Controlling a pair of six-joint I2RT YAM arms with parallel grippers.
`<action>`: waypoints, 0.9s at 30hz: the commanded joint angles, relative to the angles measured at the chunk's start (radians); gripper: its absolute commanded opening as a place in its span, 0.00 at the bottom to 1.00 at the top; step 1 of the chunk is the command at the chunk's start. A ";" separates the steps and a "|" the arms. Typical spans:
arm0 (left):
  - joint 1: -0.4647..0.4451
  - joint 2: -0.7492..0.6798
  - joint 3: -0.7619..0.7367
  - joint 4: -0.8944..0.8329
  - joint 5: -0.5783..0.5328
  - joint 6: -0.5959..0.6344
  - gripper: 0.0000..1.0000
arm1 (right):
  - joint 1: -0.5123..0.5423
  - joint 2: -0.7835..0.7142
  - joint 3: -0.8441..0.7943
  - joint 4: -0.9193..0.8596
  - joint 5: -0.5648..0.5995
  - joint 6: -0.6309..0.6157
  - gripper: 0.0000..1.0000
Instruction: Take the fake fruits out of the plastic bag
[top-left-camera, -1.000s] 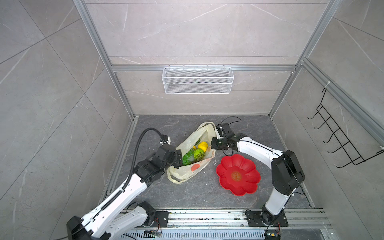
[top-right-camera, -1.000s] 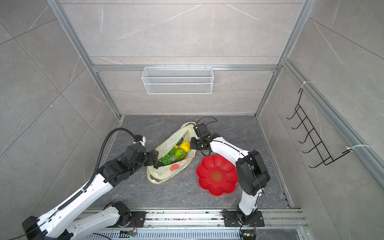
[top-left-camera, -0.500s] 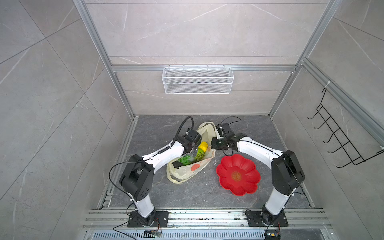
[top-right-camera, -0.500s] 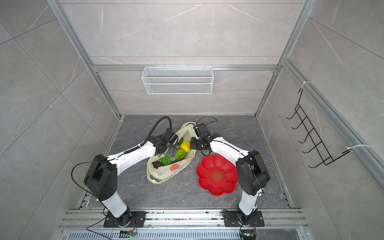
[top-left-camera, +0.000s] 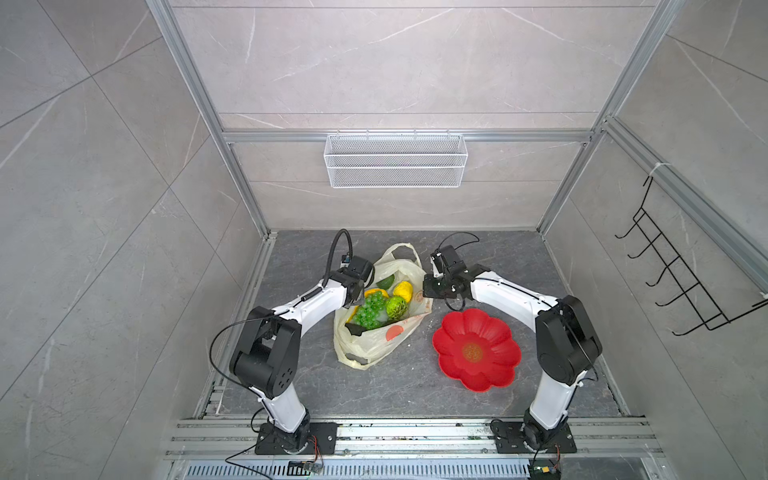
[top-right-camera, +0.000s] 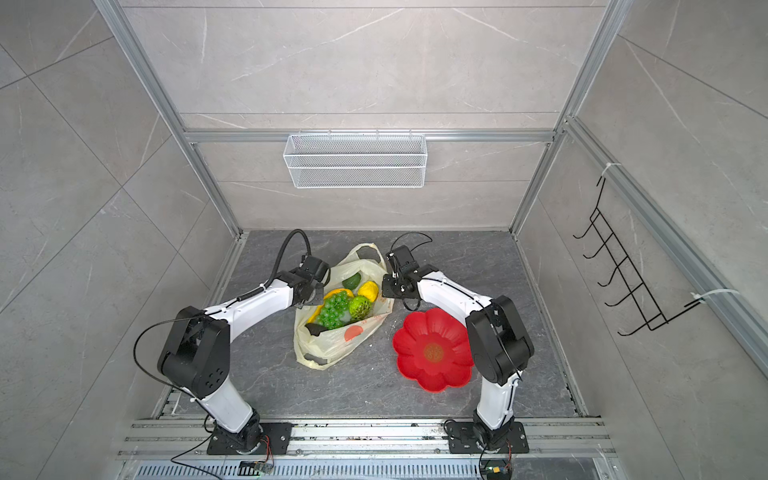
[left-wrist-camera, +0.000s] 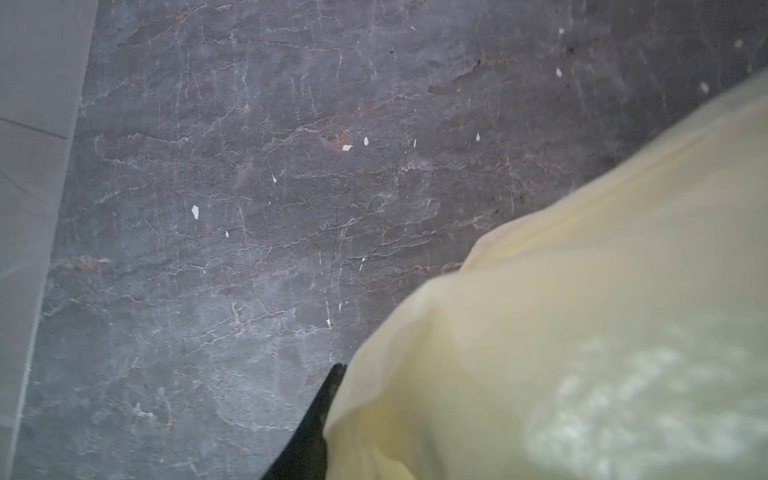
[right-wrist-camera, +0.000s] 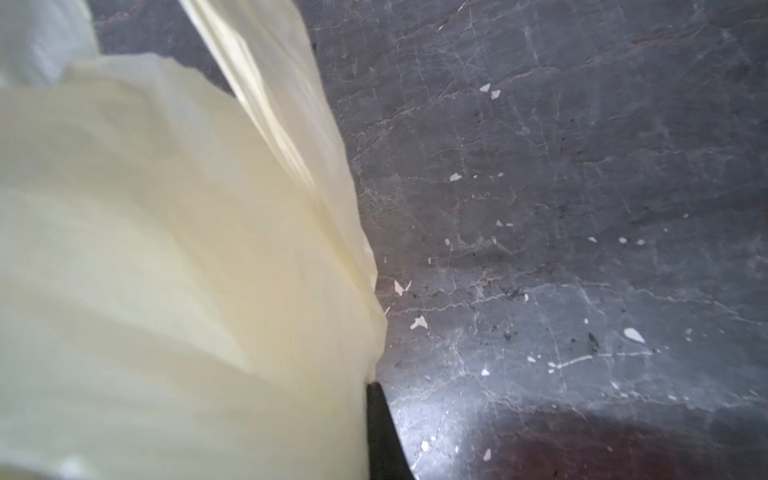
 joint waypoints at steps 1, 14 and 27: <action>-0.012 -0.096 -0.048 0.124 0.081 -0.022 0.15 | 0.004 0.065 0.073 -0.025 -0.022 -0.008 0.07; -0.052 -0.267 -0.244 0.294 0.151 -0.014 0.00 | 0.084 -0.091 0.031 -0.107 0.113 0.012 0.63; -0.052 -0.344 -0.367 0.430 0.141 0.008 0.00 | 0.292 -0.031 0.086 -0.074 0.127 0.220 0.65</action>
